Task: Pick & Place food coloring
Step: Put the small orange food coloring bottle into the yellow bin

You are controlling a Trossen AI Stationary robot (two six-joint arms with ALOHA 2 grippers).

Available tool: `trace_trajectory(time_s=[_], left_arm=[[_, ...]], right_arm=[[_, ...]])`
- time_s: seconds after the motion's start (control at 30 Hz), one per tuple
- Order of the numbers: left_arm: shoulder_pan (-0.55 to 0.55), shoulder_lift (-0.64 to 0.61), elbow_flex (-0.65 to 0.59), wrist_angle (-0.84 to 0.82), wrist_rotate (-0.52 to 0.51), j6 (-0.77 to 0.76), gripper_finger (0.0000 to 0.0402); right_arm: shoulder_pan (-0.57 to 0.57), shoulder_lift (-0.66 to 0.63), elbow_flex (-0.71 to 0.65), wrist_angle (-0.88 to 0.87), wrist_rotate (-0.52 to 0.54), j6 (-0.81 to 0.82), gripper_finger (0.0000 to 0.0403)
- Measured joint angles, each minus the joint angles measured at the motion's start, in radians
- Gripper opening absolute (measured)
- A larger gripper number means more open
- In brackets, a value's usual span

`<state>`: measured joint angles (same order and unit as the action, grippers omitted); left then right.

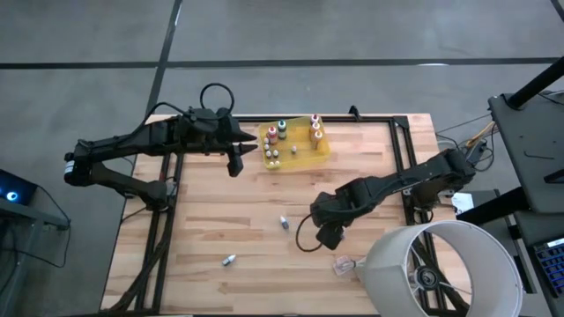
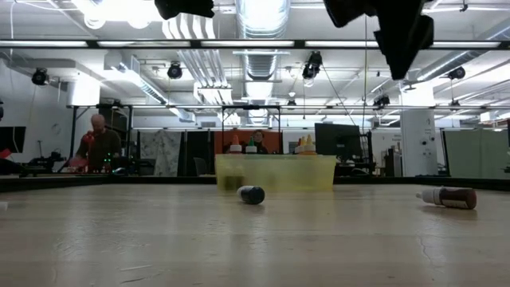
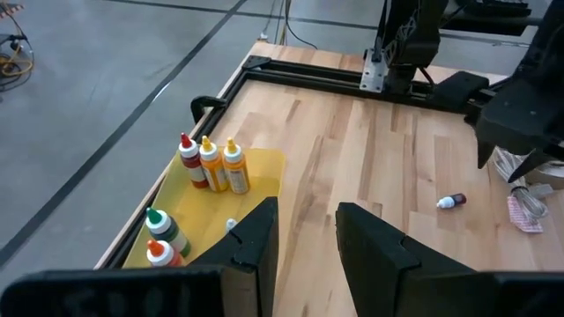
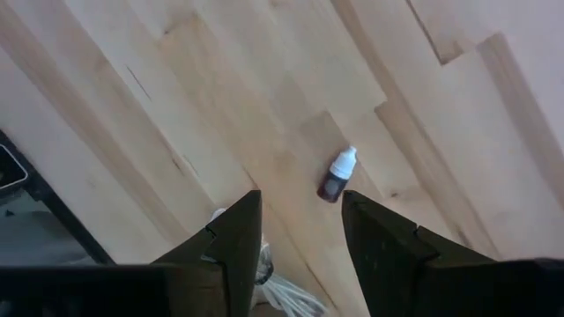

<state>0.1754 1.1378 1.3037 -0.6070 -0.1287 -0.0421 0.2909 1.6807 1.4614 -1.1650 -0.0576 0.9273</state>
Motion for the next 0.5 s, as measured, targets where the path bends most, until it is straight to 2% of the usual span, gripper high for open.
trace_trajectory(time_s=[0.4, 0.5], left_arm=[[0.000, 0.000, 0.000, 0.000, 0.000, 0.006, 0.0090], [0.000, 0.000, 0.000, 0.001, 0.000, -0.001, 0.0090]], right_arm=[[0.053, -0.055, -0.246, 0.117, 0.004, 0.118, 0.0162], [0.075, -0.057, -0.294, 0.197, 0.004, 0.158, 0.0169]])
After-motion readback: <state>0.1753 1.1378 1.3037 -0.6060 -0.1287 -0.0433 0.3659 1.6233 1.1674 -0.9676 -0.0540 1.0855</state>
